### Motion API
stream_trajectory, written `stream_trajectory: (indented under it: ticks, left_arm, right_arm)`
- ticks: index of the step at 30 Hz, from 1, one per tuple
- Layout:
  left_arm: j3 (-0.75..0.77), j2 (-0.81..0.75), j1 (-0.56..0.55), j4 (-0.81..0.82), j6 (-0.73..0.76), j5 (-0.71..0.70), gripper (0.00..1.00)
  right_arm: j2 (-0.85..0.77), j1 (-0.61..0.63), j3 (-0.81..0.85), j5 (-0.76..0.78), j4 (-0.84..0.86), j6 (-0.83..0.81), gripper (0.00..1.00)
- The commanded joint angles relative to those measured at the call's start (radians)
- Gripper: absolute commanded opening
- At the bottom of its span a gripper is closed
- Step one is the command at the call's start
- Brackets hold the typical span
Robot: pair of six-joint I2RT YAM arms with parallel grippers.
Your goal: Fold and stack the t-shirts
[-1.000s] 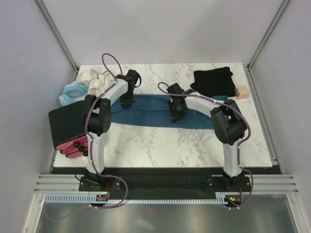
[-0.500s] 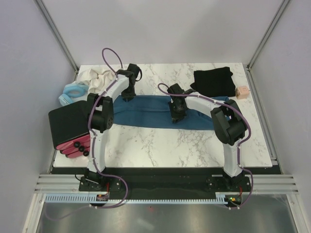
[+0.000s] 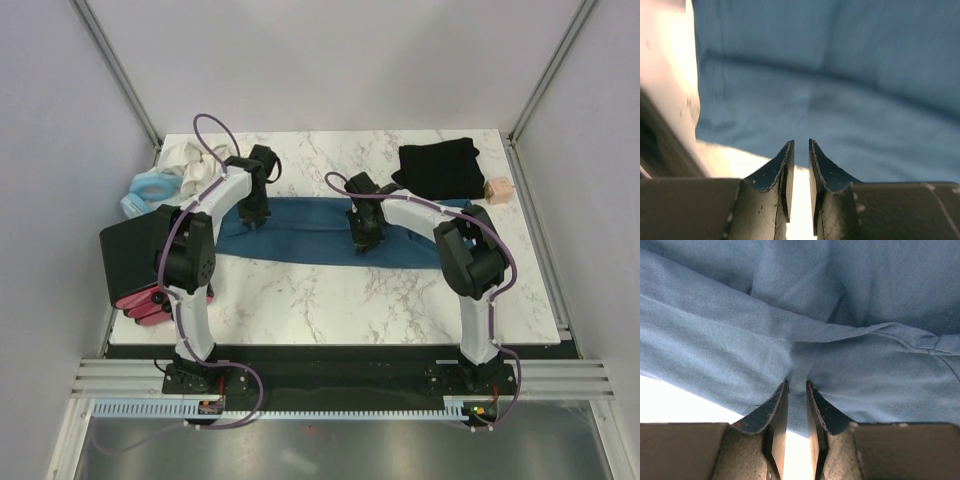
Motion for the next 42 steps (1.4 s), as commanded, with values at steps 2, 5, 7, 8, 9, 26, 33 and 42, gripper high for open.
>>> stream_trajectory:
  ticks: [2, 5, 7, 8, 9, 26, 33, 42]
  left_arm:
    - [-0.138, -0.087, -0.006, 0.035, -0.065, 0.036, 0.24]
    - [-0.159, -0.081, -0.010, 0.075, -0.060, 0.025, 0.24]
    - [-0.159, -0.061, -0.010, 0.109, -0.057, 0.006, 0.24]
    - [-0.156, -0.036, -0.010, 0.120, -0.051, -0.009, 0.24]
    - [-0.152, -0.023, -0.009, 0.129, -0.049, -0.018, 0.24]
    - [0.074, 0.166, 0.014, 0.169, -0.003, -0.086, 0.25]
    - [0.146, 0.179, 0.033, 0.147, 0.017, -0.083, 0.25]
    - [0.065, 0.154, 0.031, 0.103, -0.014, -0.038, 0.23]
  right_arm:
    - [-0.003, 0.004, -0.011, -0.016, -0.030, -0.010, 0.28]
    - [-0.014, 0.004, -0.022, -0.016, -0.029, -0.009, 0.28]
    - [-0.020, 0.004, -0.029, -0.018, -0.029, -0.009, 0.28]
    - [-0.021, 0.006, -0.035, -0.019, -0.029, -0.007, 0.28]
    - [-0.027, 0.004, -0.038, -0.021, -0.030, -0.006, 0.28]
    - [-0.092, 0.004, -0.138, 0.001, -0.041, -0.023, 0.28]
    - [-0.073, 0.006, -0.118, -0.011, -0.039, -0.033, 0.27]
    - [-0.043, -0.002, -0.062, 0.002, -0.065, -0.084, 0.27]
